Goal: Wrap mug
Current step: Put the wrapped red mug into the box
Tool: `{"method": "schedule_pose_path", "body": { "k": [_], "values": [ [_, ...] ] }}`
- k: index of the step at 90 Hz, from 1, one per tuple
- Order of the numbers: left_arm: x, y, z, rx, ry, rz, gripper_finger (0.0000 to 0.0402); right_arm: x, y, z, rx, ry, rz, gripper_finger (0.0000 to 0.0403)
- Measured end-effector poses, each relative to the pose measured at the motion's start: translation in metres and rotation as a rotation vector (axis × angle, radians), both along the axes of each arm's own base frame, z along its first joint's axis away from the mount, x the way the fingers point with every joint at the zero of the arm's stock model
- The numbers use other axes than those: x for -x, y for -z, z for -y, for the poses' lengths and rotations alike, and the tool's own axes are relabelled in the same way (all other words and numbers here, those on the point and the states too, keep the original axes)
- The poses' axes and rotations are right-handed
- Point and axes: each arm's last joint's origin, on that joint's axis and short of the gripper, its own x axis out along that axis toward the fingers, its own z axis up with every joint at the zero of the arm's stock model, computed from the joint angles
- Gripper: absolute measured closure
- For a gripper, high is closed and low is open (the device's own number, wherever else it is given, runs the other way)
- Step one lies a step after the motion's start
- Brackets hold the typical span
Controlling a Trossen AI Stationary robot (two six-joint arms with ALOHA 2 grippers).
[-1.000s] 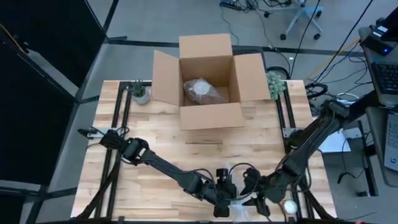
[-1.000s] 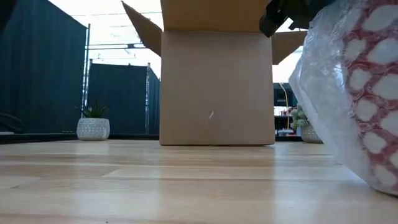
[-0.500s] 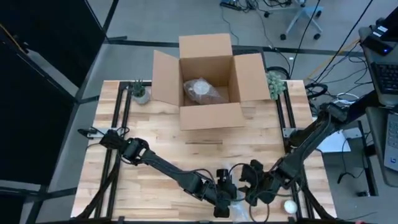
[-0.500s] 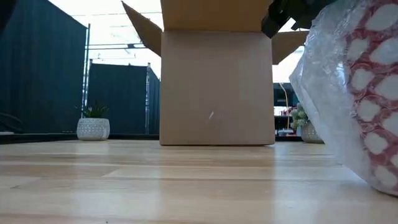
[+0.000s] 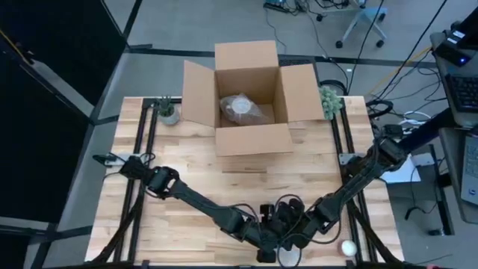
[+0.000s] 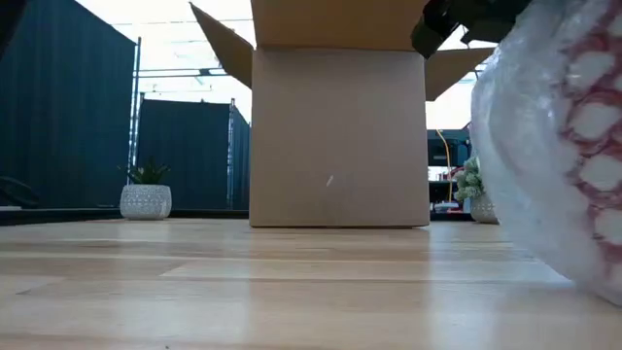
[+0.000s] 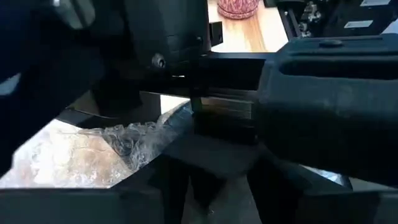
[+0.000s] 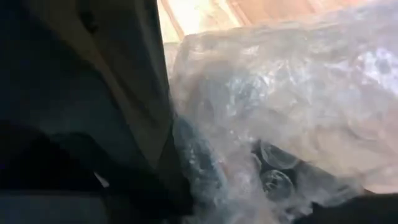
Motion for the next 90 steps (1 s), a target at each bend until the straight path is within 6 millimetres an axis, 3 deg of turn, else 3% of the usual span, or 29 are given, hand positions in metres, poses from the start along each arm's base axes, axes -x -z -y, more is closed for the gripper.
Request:
{"method": "schedule_pose_path", "body": {
  "k": [17, 37, 58, 74, 90],
  "values": [
    [0.016, -0.028, 0.001, -0.021, 0.03, -0.022, 0.0261, 0.001, 0.003, 0.001, -0.003, -0.02, -0.025, 0.0246],
    [0.038, -0.067, 0.005, -0.051, 0.023, 0.002, 0.0261, 0.003, 0.005, 0.002, 0.025, -0.058, -0.045, 0.0347],
    [0.061, -0.089, 0.009, -0.101, 0.008, -0.011, 0.0261, 0.004, 0.001, -0.001, 0.033, -0.11, -0.016, 0.0349],
    [0.086, -0.108, 0.008, -0.169, -0.049, -0.045, 0.0261, 0.016, -0.026, 0.0, 0.037, -0.219, 0.046, 0.035],
    [0.123, -0.138, 0.008, -0.223, -0.08, -0.061, 0.0261, 0.027, -0.091, -0.009, 0.023, -0.403, 0.268, 0.0353]
  ]
}}
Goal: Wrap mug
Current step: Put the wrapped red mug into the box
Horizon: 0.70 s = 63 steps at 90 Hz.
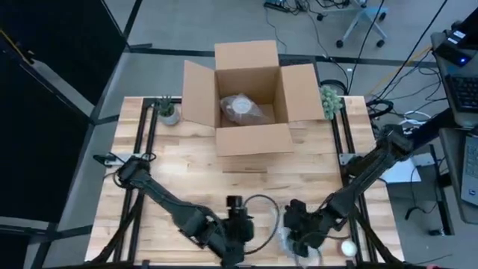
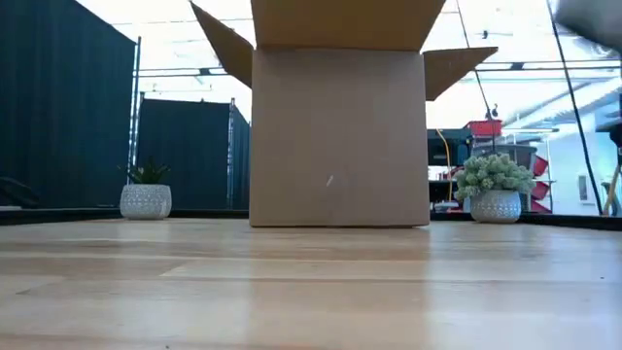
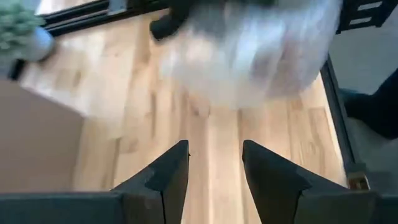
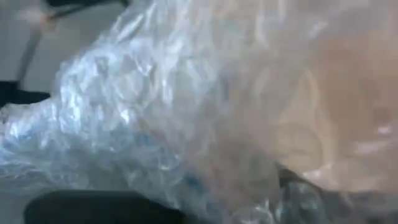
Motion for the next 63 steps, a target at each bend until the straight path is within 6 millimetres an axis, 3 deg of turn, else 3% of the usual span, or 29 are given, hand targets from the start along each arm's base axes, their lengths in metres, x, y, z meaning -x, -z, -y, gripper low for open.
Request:
{"method": "schedule_pose_path", "body": {
  "k": [9, 21, 32, 46, 63],
  "values": [
    [0.019, -0.017, -0.001, -0.027, 0.006, 0.015, 0.0261, 0.006, -0.034, -0.004, 0.047, -0.132, 0.124, 0.0381],
    [0.042, -0.039, -0.005, -0.019, 0.015, 0.027, 0.0261, 0.008, -0.092, 0.004, 0.087, -0.2, 0.35, 0.0382],
    [0.065, -0.059, -0.016, -0.049, 0.009, 0.03, 0.0261, 0.006, -0.135, 0.016, 0.232, -0.232, 0.516, 0.0382],
    [0.089, -0.083, -0.036, -0.098, -0.028, 0.066, 0.0261, 0.002, -0.199, 0.049, 0.536, -0.105, 0.738, 0.0383],
    [0.102, -0.098, -0.061, -0.21, -0.108, 0.107, 0.0261, -0.019, -0.239, 0.108, 0.891, 0.08, 0.748, 0.0384]
  ]
}}
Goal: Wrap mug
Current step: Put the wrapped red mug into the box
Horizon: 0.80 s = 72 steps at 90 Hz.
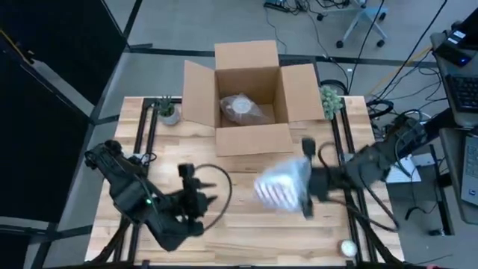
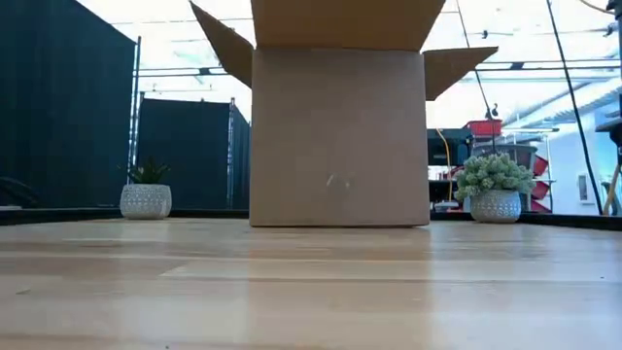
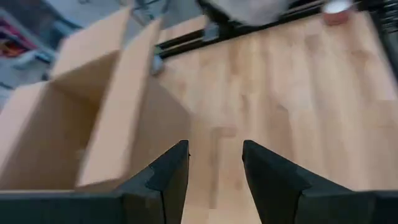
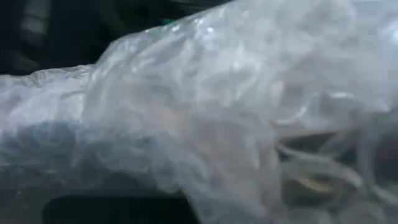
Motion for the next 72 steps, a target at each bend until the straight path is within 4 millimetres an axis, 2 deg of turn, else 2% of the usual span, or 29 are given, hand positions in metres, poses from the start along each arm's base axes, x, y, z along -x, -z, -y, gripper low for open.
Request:
{"method": "schedule_pose_path", "body": {
  "k": [8, 17, 24, 30, 39, 52, 64, 72],
  "values": [
    [0.003, -0.002, -0.009, -0.019, -0.021, -0.019, 0.0261, -0.009, -0.011, 0.043, 0.03, 0.171, 0.031, 0.0385],
    [0.001, -0.001, -0.018, -0.043, -0.048, -0.048, 0.0261, -0.023, -0.005, 0.1, 0.022, 0.385, -0.01, 0.0385],
    [0.0, 0.0, -0.023, -0.057, -0.064, -0.067, 0.0261, -0.031, 0.01, 0.145, -0.044, 0.524, -0.089, 0.0385],
    [-0.002, 0.001, -0.027, -0.059, -0.076, -0.072, 0.0261, -0.035, 0.028, 0.181, -0.166, 0.585, -0.172, 0.0385],
    [-0.004, 0.001, -0.03, -0.059, -0.089, -0.072, 0.0261, -0.044, 0.062, 0.223, -0.339, 0.652, -0.299, 0.0386],
    [-0.006, 0.001, -0.033, -0.058, -0.1, -0.072, 0.0261, -0.066, 0.118, 0.253, -0.48, 0.71, -0.493, 0.0386],
    [-0.006, 0.001, -0.034, -0.056, -0.104, -0.072, 0.0261, -0.084, 0.161, 0.265, -0.52, 0.768, -0.629, 0.0386],
    [-0.007, 0.001, -0.034, -0.056, -0.105, -0.071, 0.0261, -0.094, 0.18, 0.268, -0.521, 0.796, -0.687, 0.0386]
  ]
}}
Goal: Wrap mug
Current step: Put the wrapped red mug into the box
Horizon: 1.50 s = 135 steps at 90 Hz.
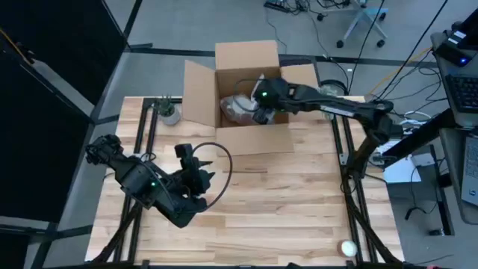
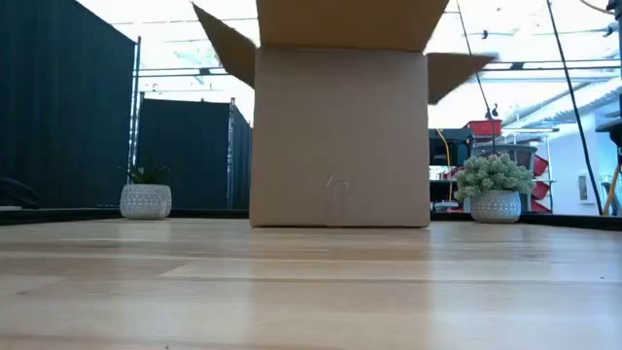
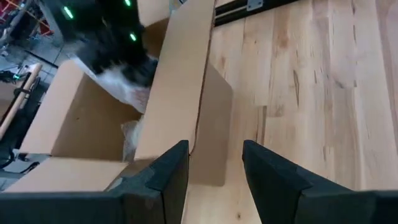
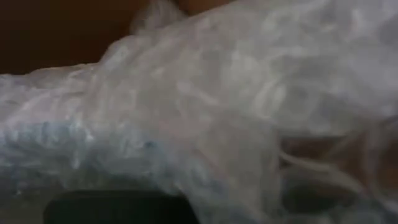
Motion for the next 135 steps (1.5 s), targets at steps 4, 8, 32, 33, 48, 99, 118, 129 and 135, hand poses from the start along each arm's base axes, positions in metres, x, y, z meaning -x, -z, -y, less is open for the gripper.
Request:
{"method": "schedule_pose_path", "body": {
  "k": [4, 8, 32, 33, 48, 99, 118, 129, 135],
  "values": [
    [0.0, 0.0, 0.0, -0.001, 0.002, -0.001, 0.0261, -0.004, 0.008, 0.001, -0.017, 0.006, -0.011, 0.0386],
    [0.001, 0.0, 0.001, 0.0, 0.006, 0.001, 0.0261, -0.009, 0.016, 0.002, -0.038, 0.013, -0.023, 0.0386],
    [0.001, 0.0, 0.002, 0.004, 0.007, 0.005, 0.0261, -0.025, 0.061, 0.006, -0.215, -0.012, -0.091, 0.0341],
    [0.0, 0.0, 0.002, 0.005, 0.007, 0.005, 0.0261, -0.025, 0.063, 0.007, -0.22, -0.01, -0.093, 0.0339],
    [0.0, 0.0, 0.002, 0.006, 0.004, 0.006, 0.0261, -0.032, 0.085, 0.009, -0.247, 0.001, -0.145, 0.0292],
    [0.0, 0.0, 0.002, 0.026, -0.007, 0.012, 0.0261, -0.013, 0.04, 0.001, -0.237, -0.005, -0.053, 0.0184],
    [0.0, 0.0, 0.002, 0.026, -0.007, 0.011, 0.0261, 0.003, 0.004, -0.007, -0.21, -0.042, 0.039, 0.0183],
    [0.0, 0.001, 0.0, 0.024, -0.012, 0.008, 0.0261, 0.015, -0.017, -0.013, -0.184, -0.052, 0.09, 0.0183],
    [0.0, 0.001, 0.0, 0.023, -0.013, 0.006, 0.0261, 0.024, -0.032, -0.018, -0.167, -0.06, 0.125, 0.0183]
  ]
}}
